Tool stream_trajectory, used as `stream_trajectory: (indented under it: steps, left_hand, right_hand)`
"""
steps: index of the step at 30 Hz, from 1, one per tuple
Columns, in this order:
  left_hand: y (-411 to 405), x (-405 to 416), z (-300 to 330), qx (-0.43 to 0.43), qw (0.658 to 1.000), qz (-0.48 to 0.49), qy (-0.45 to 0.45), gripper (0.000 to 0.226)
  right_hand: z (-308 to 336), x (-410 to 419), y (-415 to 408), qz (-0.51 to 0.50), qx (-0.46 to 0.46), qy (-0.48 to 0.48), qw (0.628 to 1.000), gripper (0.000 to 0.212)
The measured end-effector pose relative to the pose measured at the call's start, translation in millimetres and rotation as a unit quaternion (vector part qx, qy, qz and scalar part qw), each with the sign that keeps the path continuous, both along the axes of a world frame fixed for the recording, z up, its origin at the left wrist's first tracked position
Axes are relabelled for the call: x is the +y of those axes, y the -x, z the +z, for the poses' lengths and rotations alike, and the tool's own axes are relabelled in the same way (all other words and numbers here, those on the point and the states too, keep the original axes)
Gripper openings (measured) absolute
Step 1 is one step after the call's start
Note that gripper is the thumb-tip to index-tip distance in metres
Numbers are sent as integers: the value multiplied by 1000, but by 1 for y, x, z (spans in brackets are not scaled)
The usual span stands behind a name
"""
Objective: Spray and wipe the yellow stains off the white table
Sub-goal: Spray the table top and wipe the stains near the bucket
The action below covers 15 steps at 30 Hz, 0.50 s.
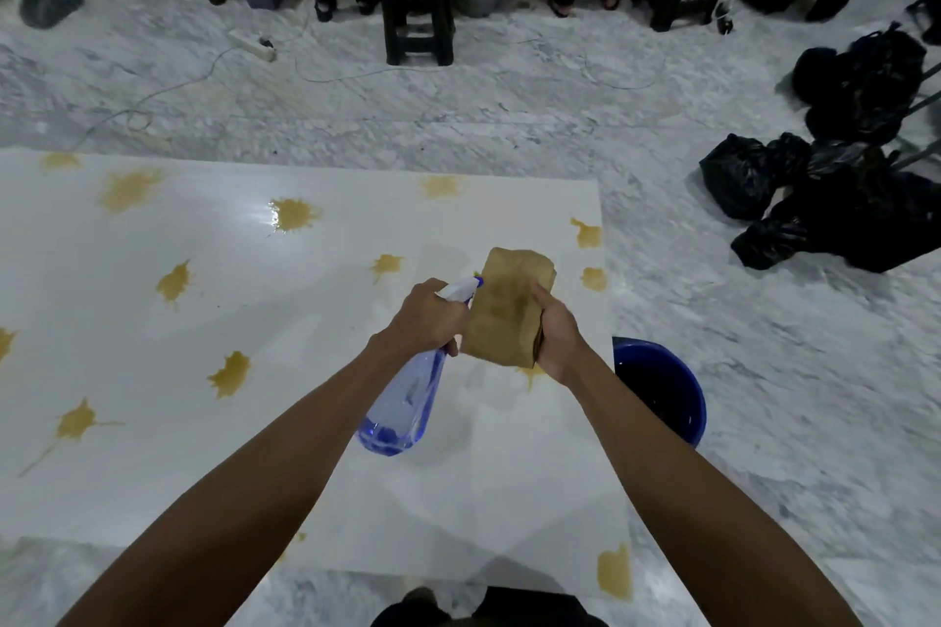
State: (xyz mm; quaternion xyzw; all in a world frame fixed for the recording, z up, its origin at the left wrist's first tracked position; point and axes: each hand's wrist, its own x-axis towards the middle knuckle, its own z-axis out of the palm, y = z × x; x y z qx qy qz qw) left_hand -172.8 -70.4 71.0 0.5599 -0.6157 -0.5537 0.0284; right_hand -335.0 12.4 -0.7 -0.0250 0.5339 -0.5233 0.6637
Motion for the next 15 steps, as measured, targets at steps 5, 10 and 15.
stream_trajectory:
  steps: [5,10,15]
  left_hand:
    - [1,-14,-15,14,997,70,-7,33]
    - [3,-37,-23,73,988,135,8,31]
    - [6,-48,-36,85,985,143,38,25]
  right_hand:
    - [-5,-10,14,169,269,-43,947,38]
    - [-27,-107,61,282,666,49,689,44]
    - [-102,-176,81,485,714,-17,504,55]
